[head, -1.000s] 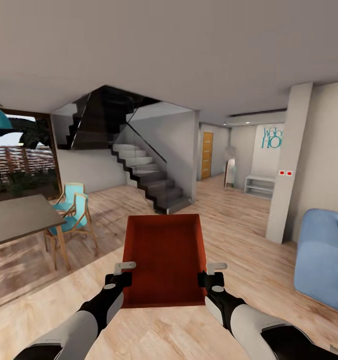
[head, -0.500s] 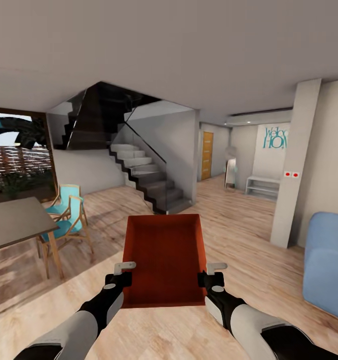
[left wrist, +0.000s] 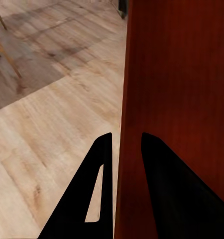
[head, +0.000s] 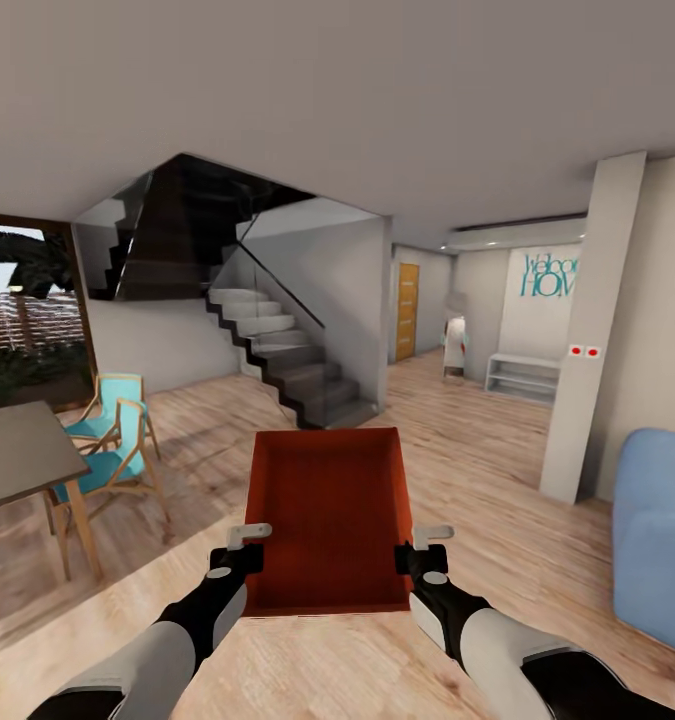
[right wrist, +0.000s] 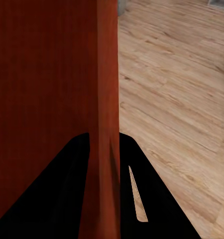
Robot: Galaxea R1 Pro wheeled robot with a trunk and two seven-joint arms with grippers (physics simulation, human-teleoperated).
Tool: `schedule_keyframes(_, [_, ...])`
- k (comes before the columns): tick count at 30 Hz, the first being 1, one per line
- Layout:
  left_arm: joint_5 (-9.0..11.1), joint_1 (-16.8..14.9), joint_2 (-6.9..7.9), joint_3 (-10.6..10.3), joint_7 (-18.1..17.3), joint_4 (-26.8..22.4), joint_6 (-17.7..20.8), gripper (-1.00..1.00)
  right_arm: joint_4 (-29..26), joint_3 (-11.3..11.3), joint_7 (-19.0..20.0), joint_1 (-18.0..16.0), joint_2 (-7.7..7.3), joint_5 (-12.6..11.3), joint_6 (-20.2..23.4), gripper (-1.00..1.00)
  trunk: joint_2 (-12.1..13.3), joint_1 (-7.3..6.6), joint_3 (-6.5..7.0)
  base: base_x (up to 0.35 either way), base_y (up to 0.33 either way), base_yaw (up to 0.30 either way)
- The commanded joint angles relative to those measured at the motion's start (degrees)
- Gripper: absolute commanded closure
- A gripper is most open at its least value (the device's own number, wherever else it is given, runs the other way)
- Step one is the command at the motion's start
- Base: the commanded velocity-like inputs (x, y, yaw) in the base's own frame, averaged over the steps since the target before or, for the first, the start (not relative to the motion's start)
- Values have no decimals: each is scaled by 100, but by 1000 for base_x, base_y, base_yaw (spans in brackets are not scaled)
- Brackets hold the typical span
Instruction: Move the two storage containers from the living room to the garage. In the garage, place one container on the floor and stack the other container on top of it (either order is fine).
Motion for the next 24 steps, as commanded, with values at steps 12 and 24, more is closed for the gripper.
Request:
schedule_keyframes(12, [-8,2,129,95,56,22,-23,100,-10,-130,-71,-8,-2,20,-169,100,-3,5,-1,331,0,-275])
schedule_keyframes(24, [-4,2,162,92,56,21,-23,100,-10,-130,-68,-8,-2,22,-169,100,-3,5,-1,331,0,-286])
